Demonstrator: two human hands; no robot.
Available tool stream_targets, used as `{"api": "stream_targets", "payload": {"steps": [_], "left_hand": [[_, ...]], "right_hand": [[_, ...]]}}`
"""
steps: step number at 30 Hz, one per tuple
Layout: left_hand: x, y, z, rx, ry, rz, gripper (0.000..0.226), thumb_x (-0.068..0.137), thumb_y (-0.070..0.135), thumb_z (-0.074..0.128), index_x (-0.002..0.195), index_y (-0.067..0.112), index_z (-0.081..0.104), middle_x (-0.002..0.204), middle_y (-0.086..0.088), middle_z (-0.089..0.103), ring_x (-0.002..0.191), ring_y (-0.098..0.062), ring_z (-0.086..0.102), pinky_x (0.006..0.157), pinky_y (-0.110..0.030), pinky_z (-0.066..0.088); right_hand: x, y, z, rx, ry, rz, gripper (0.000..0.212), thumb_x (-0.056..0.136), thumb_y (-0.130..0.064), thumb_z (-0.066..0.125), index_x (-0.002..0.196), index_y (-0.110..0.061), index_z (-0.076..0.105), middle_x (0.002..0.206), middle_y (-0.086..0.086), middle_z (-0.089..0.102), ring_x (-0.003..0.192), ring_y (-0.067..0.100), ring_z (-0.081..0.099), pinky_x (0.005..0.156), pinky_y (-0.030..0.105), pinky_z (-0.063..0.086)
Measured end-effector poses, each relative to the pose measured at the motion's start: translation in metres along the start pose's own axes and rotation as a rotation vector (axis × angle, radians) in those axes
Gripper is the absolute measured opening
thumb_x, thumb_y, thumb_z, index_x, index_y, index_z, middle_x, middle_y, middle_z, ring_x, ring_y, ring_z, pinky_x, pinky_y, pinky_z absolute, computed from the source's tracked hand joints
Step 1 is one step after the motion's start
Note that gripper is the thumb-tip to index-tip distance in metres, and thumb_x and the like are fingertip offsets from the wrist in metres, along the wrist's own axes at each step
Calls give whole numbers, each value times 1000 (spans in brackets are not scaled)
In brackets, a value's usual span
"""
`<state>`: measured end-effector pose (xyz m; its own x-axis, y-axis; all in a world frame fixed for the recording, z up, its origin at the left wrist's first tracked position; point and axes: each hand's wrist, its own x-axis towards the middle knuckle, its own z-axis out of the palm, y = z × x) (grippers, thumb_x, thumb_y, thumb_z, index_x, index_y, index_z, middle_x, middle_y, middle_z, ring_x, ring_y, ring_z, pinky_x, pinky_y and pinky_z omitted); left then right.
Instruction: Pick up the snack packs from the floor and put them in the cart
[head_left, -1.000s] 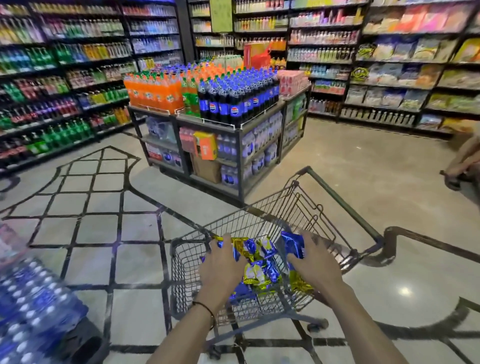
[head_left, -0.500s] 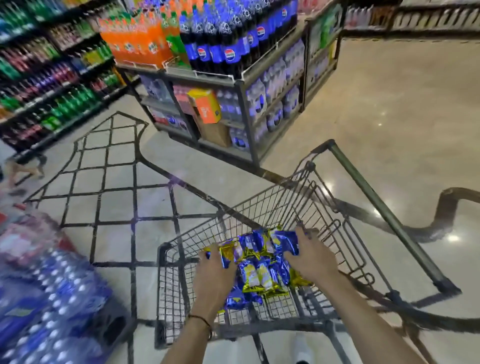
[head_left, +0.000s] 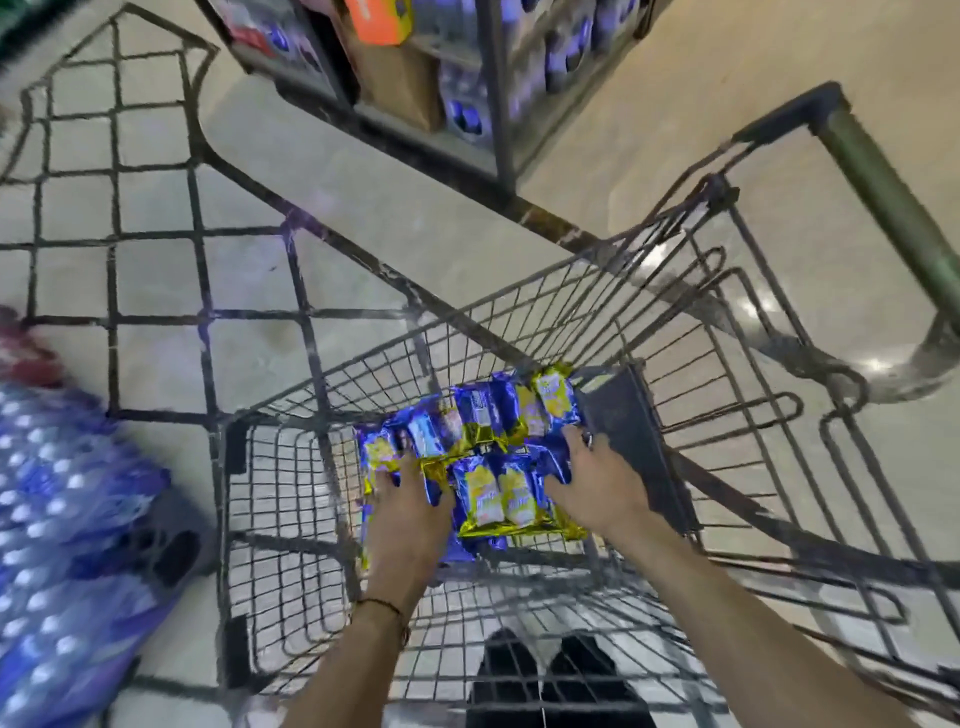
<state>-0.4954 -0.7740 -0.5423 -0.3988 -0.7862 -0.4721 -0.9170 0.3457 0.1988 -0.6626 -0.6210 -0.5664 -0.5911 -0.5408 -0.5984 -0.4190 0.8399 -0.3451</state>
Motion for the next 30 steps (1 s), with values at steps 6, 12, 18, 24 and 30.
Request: {"api": "stream_targets", "payload": {"steps": [6, 12, 18, 24, 30], "left_hand": [[58, -6, 72, 53, -36, 46, 64, 93, 48, 57, 145, 25, 29, 147, -18, 33, 123, -39, 49, 80, -46, 51], [84, -7, 108, 105, 23, 81, 65, 93, 48, 57, 145, 22, 27, 138, -17, 36, 109, -39, 53, 70, -42, 46], [80, -2, 100, 55, -9, 72, 74, 93, 56, 54, 152, 31, 18, 145, -17, 30, 120, -40, 46, 81, -50, 52], [56, 7, 58, 179, -13, 113, 74, 96, 61, 44, 154, 26, 16, 150, -16, 28, 127, -36, 40, 81, -44, 52], [23, 16, 2, 223, -23, 178, 58, 98, 53, 42, 146, 22, 31, 145, -11, 36, 126, -32, 44, 88, -44, 51]], "right_hand": [[72, 9, 64, -60, -20, 59, 79, 90, -53, 54, 152, -24, 16, 143, 20, 39, 118, 40, 53, 85, 45, 51], [104, 19, 103, -51, 16, 85, 77, 90, -49, 56, 151, -27, 15, 135, 17, 43, 116, 38, 53, 87, 44, 48], [99, 20, 106, -22, 38, 115, 75, 91, -49, 54, 152, -29, 14, 139, 17, 40, 123, 39, 46, 90, 47, 47], [68, 1, 67, -155, 51, 121, 77, 89, -56, 54, 151, -32, 15, 143, 13, 40, 129, 36, 39, 86, 49, 52], [17, -33, 8, -198, 135, 32, 67, 90, -50, 53, 147, -27, 26, 136, 12, 44, 128, 33, 39, 89, 46, 53]]}}
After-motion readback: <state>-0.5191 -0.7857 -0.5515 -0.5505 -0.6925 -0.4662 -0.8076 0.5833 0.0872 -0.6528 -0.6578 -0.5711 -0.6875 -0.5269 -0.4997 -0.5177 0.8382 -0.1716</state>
